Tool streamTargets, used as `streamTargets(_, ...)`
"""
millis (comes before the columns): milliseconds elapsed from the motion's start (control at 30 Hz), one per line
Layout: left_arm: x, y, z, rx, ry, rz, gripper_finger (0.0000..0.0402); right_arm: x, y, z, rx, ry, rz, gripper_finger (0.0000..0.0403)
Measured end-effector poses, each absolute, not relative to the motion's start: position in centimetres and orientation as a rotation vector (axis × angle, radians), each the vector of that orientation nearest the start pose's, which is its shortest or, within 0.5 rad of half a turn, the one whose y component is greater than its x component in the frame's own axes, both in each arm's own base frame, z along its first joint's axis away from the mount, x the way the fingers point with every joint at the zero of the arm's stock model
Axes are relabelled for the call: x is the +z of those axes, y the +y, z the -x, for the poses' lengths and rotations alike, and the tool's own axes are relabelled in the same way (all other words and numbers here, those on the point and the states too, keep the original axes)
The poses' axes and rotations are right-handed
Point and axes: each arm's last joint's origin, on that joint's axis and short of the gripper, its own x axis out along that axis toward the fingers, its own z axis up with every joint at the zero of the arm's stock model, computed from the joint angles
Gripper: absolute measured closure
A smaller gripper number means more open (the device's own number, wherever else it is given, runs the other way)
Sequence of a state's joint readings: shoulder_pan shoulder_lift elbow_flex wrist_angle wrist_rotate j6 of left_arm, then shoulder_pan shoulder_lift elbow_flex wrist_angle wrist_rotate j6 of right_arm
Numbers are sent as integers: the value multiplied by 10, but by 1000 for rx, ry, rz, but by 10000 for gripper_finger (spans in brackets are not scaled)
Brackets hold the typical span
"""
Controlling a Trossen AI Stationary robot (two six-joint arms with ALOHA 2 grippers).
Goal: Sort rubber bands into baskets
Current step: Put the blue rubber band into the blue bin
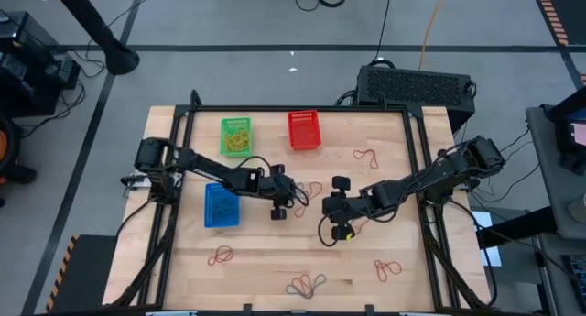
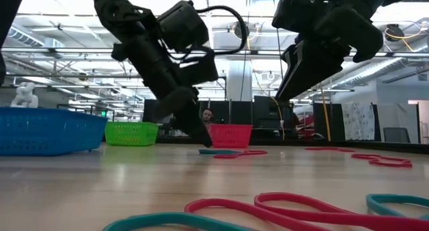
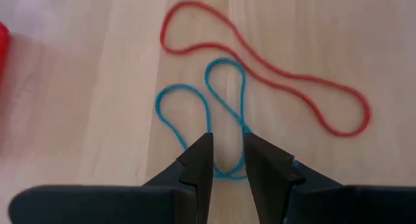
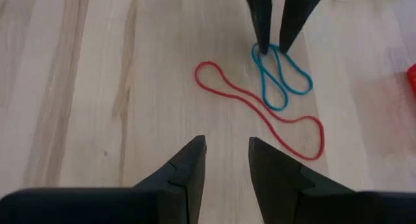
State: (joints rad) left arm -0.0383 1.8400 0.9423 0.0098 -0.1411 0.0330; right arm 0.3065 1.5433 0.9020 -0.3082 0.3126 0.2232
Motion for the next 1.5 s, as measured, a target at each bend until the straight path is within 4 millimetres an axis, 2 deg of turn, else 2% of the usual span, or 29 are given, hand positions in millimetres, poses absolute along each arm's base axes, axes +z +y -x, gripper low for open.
streamTargets(300, 104, -4, -354, 119, 950, -59, 311, 192, 82, -290, -112, 889, 56, 293)
streamTargets(367, 102, -4, -352, 118, 967, -60, 326, 192, 82, -290, -112, 889, 56, 293)
streamTargets(500, 102, -4, -352, 102, 979, -41, 387, 192, 82, -289, -112, 890, 57, 293)
streamTargets(633, 102, -4, -351, 81, 987, -39, 393, 192, 82, -289, -112, 891, 57, 293)
streamTargets(833, 130, -7, -341, 76, 967, -73, 398, 191, 82, -289, -112, 894, 59, 293)
streamTargets(1033, 182, -15, -330, 96, 829, -109, 399, 191, 82, -289, -112, 896, 62, 293)
streamTargets(1200, 217, -29, -310, 102, 771, -139, 400, 191, 82, -288, -112, 903, 65, 293)
streamTargets(1500, 253, -51, -260, 198, 808, -150, 400, 191, 82, -289, -112, 899, 63, 293)
